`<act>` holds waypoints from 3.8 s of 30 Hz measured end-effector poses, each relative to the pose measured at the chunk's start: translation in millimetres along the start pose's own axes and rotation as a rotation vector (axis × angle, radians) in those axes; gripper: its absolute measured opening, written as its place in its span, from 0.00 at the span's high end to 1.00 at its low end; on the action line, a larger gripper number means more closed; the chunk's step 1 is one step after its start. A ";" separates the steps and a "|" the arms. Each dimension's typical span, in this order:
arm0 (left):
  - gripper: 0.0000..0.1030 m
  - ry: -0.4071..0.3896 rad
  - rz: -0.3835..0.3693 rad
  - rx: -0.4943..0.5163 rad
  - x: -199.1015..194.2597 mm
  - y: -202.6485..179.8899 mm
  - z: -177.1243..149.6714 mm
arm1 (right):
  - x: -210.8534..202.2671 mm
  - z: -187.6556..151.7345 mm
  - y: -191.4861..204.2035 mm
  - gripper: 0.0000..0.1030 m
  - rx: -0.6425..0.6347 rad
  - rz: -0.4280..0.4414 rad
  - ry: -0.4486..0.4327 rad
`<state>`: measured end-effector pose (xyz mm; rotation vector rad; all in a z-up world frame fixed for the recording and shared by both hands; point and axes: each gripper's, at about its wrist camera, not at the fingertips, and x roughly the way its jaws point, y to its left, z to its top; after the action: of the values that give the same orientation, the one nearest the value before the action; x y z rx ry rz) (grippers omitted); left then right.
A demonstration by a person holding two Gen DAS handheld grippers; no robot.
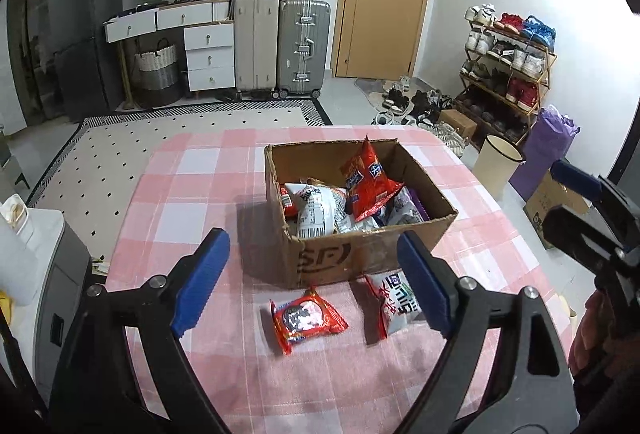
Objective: Organize snacks
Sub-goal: 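Move both tools back toward the last packets beside the box, then grasp the white noodle snack bag with the right gripper, then grasp the red cookie packet with the left gripper while right holds the noodle bag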
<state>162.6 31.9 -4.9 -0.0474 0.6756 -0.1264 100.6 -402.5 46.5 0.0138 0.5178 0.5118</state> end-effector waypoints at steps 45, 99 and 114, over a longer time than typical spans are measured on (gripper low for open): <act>0.01 0.118 -0.014 -0.145 44.6 35.1 -121.0 | 86.3 -119.8 -39.8 0.01 0.236 0.082 0.266; 0.01 0.208 0.041 -0.140 81.7 35.1 -109.9 | 83.6 -142.3 -79.5 0.54 0.377 0.217 0.265; 0.01 0.324 0.110 -0.128 146.8 23.0 -102.5 | 38.6 -144.1 -102.1 0.54 0.398 0.198 0.203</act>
<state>214.2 35.1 -177.8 -0.1147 1.0076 0.0164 108.1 -490.0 -111.5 0.4000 0.8166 0.5999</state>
